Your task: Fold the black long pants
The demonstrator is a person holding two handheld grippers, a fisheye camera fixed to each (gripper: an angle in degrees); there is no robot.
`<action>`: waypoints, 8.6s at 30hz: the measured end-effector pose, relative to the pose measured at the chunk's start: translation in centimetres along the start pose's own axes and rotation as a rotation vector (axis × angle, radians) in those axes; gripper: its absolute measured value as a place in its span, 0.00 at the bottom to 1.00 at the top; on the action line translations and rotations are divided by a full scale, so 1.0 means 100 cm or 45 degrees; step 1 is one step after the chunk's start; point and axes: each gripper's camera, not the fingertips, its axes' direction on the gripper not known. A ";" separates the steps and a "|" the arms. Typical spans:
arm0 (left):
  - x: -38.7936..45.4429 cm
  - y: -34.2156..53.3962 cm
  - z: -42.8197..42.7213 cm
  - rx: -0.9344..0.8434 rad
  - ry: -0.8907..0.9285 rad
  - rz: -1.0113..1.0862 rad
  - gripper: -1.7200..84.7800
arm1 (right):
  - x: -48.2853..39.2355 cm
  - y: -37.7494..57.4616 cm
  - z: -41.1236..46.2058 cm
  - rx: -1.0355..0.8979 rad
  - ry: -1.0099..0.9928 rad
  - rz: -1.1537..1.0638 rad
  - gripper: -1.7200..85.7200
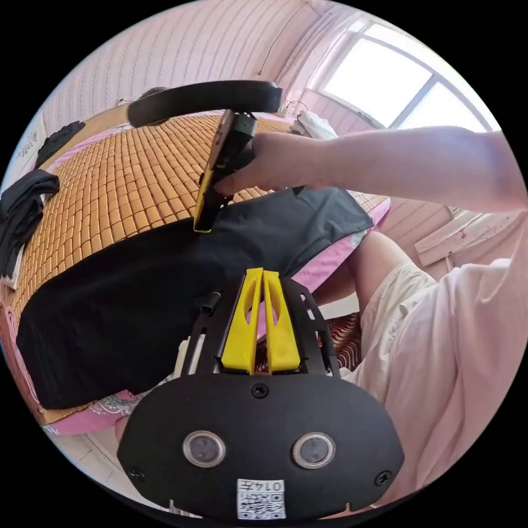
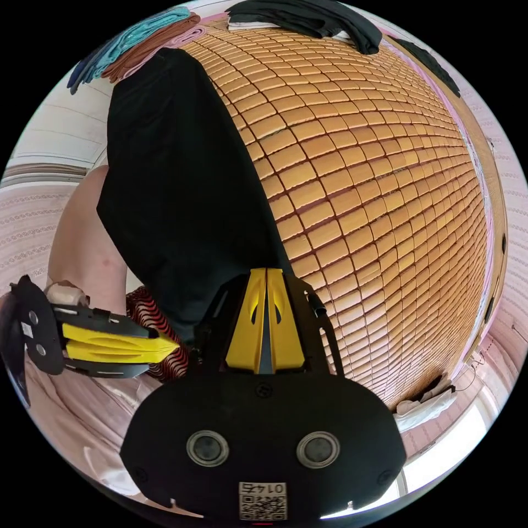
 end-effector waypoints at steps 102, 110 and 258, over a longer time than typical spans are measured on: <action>-0.005 0.034 -0.108 -0.025 -0.262 -0.426 0.01 | -0.024 0.204 -0.080 0.558 -0.426 0.116 0.11; -0.030 0.061 -0.089 -0.141 -0.254 -0.525 0.01 | 0.016 0.093 -0.087 0.498 -0.364 0.139 0.14; 0.349 -0.137 -0.001 0.469 0.129 0.619 0.05 | 0.212 0.780 0.036 1.457 -1.193 1.222 0.03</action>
